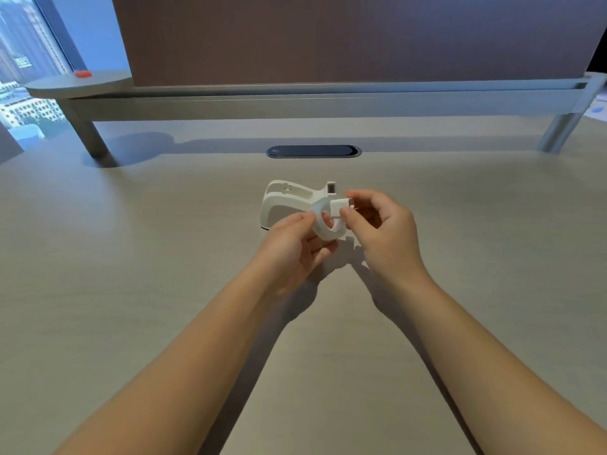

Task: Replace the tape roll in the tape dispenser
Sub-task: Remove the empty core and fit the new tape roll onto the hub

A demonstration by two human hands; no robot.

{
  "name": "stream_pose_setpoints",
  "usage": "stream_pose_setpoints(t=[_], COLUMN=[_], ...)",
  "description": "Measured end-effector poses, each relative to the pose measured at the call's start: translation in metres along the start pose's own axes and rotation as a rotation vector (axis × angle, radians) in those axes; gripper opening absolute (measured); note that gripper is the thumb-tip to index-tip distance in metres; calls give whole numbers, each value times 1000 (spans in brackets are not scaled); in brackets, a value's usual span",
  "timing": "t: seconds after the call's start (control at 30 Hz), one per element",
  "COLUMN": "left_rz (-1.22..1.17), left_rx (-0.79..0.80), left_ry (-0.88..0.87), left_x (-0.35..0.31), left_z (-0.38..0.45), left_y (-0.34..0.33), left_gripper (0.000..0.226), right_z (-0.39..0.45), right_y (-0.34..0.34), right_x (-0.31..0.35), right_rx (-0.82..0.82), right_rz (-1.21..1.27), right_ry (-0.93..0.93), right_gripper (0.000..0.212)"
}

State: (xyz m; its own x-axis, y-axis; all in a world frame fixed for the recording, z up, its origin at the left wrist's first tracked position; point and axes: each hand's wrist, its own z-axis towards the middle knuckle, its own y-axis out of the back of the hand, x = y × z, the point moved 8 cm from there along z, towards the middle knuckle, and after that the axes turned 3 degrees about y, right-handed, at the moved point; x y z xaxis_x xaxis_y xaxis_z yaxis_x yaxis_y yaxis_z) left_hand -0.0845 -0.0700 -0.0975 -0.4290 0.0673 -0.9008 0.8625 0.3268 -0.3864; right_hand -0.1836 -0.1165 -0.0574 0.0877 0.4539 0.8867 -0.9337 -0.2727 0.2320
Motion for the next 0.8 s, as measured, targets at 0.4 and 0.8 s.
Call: stream_pose_setpoints(t=[0.4,0.8], left_rz=[-9,188], left_rx=[-22,-76], left_ry=[-113,-165], left_x=[-10,-11], left_z=[0,2], left_y=[9,12], left_gripper=[29,26], right_z=[2,-1], right_y=[-14,-19], right_x=[11,21], right_rx=[4,3], right_rz=[-228,-380], right_ry=[169,270], right_gripper=[25,21])
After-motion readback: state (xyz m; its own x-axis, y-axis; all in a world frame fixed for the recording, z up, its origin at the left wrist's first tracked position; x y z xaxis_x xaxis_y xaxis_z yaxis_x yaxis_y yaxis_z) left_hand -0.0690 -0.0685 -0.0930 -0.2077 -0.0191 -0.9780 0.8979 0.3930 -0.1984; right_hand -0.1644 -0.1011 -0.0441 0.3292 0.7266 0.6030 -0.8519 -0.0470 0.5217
